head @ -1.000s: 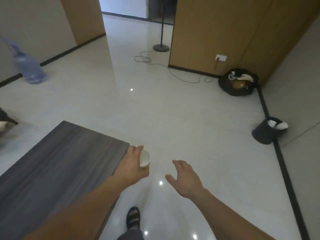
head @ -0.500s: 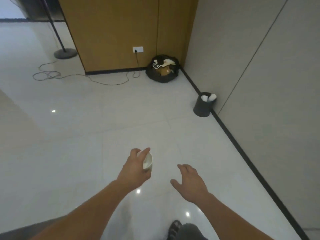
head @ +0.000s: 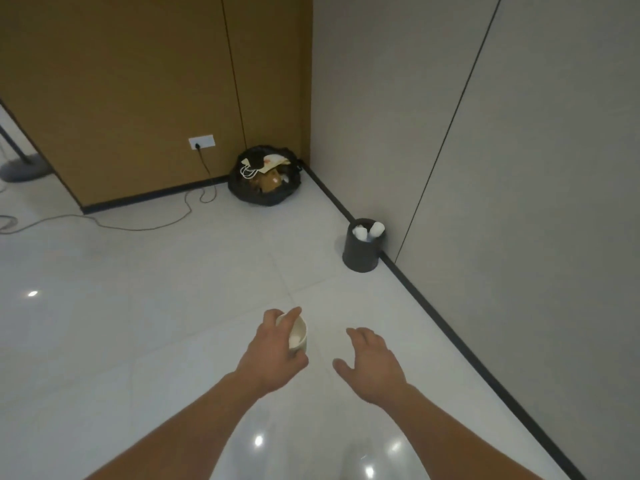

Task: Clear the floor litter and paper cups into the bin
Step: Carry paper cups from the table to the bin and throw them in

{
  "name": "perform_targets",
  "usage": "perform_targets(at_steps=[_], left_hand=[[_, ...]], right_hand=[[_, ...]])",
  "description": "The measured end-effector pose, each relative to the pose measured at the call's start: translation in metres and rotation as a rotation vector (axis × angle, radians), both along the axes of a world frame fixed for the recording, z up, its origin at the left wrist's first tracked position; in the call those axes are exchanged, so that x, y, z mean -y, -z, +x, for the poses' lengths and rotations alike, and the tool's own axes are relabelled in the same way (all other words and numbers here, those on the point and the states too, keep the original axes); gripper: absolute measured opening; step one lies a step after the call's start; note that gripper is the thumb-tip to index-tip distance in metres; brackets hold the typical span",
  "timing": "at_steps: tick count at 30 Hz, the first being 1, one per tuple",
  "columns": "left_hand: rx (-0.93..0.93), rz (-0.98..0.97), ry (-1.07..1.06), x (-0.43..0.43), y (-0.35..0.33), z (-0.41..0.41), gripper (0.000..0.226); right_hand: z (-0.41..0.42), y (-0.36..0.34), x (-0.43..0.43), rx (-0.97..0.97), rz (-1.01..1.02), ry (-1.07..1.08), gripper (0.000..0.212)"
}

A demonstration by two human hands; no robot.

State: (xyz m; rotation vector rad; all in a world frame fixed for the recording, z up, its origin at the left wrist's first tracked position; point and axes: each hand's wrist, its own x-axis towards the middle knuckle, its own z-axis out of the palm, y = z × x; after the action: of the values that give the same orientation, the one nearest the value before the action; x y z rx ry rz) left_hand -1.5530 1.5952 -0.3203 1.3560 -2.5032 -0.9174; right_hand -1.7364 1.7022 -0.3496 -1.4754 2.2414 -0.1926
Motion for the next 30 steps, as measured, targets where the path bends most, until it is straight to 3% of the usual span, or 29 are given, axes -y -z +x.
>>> perform_targets(at_steps=[21,30], left_hand=[[0.024,-0.041,0.365,0.364,0.036,-0.285,0.084],[0.007,0.009,0.324,0.462,0.064,-0.437,0.082]], right_hand=[[-0.217,0.011,0.296,-0.006,0.075,0.380,0.076],[-0.375,0.036,0.400,0.032,0.117,0.353,0.076]])
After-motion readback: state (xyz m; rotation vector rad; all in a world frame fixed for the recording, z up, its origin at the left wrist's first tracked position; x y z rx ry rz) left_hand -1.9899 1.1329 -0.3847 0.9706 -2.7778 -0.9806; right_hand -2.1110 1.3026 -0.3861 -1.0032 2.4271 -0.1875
